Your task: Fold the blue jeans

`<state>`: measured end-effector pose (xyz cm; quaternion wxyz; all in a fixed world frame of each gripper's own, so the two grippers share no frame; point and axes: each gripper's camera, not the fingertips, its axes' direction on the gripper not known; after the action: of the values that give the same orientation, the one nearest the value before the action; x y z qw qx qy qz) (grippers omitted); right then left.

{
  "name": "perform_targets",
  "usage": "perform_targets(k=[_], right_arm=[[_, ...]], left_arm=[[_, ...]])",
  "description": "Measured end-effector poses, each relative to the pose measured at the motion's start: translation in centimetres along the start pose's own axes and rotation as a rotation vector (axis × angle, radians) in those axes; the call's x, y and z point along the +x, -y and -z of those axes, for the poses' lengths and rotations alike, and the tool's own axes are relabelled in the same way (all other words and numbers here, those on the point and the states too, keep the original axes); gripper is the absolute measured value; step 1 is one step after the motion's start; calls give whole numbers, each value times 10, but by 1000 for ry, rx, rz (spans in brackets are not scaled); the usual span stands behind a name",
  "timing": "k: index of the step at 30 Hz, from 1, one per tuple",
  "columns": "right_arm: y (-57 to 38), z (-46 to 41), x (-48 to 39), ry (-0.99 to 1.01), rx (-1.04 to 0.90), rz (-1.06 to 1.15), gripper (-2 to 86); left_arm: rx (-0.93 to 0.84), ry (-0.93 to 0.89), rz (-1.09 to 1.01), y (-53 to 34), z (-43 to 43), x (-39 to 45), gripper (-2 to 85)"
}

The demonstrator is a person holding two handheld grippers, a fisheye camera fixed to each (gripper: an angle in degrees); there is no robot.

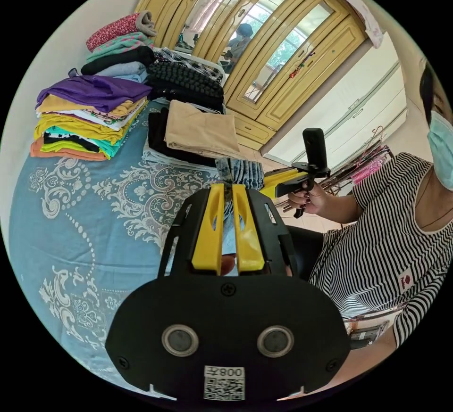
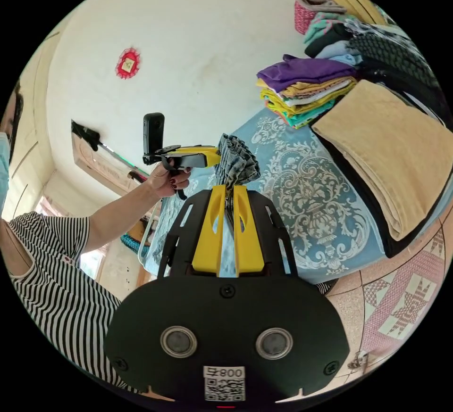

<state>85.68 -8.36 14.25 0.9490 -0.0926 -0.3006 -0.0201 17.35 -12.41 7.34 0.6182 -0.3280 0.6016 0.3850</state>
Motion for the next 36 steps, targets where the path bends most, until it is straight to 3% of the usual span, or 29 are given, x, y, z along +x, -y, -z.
perform_targets(k=[10, 21, 27, 29, 33, 36], right_arm=[[1, -124, -141, 63, -213, 260, 28], [-23, -306, -217, -58, -566, 427, 28], [-33, -358, -241, 7, -747, 474, 12], [-31, -362, -247, 6, -761, 476, 7], [-5, -362, -253, 28, -691, 432, 3], [17, -380, -255, -24, -684, 445, 2]], left_arm=[[50, 86, 203, -168, 84, 11, 29], [-40, 215, 610, -329, 89, -4, 26], [267, 157, 704, -380, 101, 28, 8], [276, 145, 692, -382, 91, 39, 5], [70, 205, 751, -401, 53, 44, 2], [198, 206, 796, -413, 65, 54, 1]])
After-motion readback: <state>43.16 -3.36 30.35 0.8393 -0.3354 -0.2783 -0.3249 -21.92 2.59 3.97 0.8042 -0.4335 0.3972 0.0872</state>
